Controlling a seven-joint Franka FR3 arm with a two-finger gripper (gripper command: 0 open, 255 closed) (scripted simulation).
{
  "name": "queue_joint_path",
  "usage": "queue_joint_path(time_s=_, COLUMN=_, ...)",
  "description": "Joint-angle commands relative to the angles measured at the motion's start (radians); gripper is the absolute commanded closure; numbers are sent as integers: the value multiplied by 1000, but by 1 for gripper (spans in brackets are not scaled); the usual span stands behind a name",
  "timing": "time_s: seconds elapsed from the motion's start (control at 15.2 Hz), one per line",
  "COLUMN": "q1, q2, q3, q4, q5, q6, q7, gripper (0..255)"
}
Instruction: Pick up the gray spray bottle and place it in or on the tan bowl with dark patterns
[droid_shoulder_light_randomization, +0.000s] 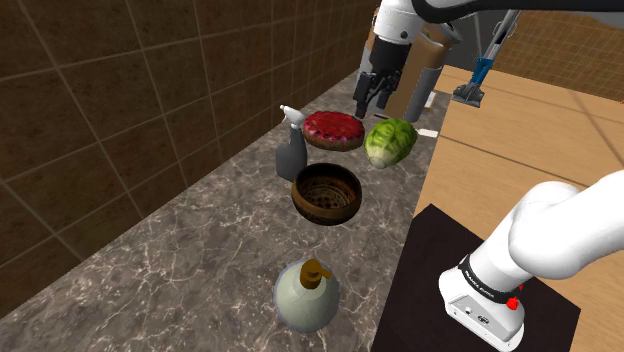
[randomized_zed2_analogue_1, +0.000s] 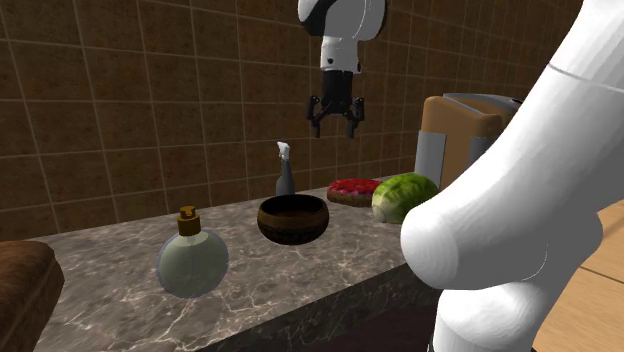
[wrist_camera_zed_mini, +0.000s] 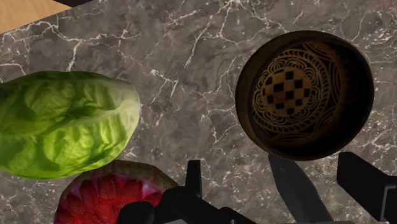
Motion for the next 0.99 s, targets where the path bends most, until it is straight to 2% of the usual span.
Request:
queue_joint_path(time_s=0.0, q1=9, q2=72, q3=21, q4=51, q5=5, q6=29, q7=22, gripper=0)
queue_joint_path(time_s=0.66, q1=54, q2=405, q3=108, q4=347, q5=-22, q6=105, q7=133, gripper=0)
queue_joint_path(time_s=0.92, q1=57, q2=411, q3=109, q4=313, q5=-22, q6=144, q7=134, gripper=0)
